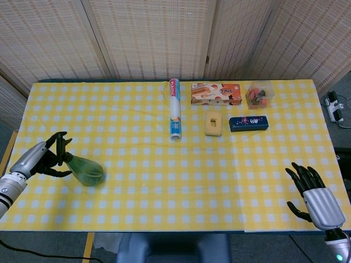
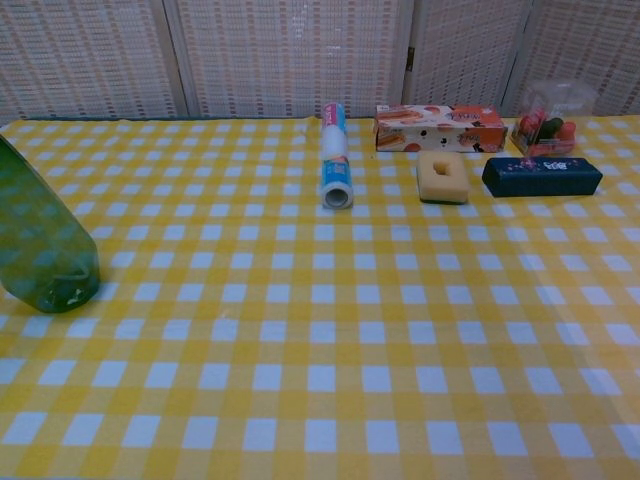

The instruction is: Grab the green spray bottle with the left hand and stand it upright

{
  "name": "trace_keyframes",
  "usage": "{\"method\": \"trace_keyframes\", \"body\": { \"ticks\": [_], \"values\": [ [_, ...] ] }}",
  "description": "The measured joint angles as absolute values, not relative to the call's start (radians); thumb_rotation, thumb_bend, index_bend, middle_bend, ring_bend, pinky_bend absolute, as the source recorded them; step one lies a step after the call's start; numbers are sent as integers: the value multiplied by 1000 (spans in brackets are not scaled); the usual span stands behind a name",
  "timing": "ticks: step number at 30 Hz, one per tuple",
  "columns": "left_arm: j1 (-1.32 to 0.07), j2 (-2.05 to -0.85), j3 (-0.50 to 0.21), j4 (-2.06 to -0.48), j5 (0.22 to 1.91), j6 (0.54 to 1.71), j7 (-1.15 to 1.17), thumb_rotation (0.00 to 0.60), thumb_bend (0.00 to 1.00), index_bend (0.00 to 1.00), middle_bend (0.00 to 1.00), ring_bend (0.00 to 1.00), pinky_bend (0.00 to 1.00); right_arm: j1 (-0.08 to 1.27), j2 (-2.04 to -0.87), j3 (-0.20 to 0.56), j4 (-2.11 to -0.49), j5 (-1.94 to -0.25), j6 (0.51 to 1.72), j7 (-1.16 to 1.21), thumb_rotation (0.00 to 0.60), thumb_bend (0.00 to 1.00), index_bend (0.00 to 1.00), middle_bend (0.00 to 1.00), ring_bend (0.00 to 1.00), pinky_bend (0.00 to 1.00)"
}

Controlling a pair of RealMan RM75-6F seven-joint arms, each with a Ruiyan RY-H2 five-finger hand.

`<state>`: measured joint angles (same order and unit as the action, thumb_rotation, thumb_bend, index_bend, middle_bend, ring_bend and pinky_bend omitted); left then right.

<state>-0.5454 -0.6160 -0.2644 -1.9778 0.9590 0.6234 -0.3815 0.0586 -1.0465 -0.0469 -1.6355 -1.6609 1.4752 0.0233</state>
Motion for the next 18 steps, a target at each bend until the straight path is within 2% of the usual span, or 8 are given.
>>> {"method": "trace_keyframes", "body": {
  "ticks": [7, 13, 15, 16, 17, 18],
  "values": [
    [-517, -640, -241, -1937, 992, 667, -371, 600, 135, 42, 1000, 1000, 1000, 58, -1046, -49, -1636, -1664, 1475, 22, 600, 328, 0, 0, 0, 0],
    [-460, -702, -219, -1873, 1065, 786, -369, 600, 135, 41, 987, 976, 991, 58, -1046, -49, -1637, -1665, 1477, 21, 600, 329, 0, 0, 0, 0],
    [-430, -728, -210, -1854, 1118, 861, -367, 600, 135, 53, 858, 820, 861, 58, -1047, -49, -1637, -1663, 1475, 18, 600, 330, 0, 0, 0, 0],
    [-415, -741, -205, -1844, 1145, 901, -364, 600, 135, 67, 732, 671, 712, 58, -1048, -48, -1637, -1662, 1474, 17, 600, 329, 0, 0, 0, 0],
    [-400, -756, -199, -1832, 1175, 943, -359, 600, 135, 87, 580, 493, 509, 59, -1048, -48, -1637, -1661, 1474, 15, 600, 329, 0, 0, 0, 0],
    [-378, -780, -189, -1813, 1217, 1005, -349, 600, 135, 97, 500, 399, 397, 59, -1050, -48, -1637, -1661, 1473, 12, 600, 329, 0, 0, 0, 0]
  ]
}}
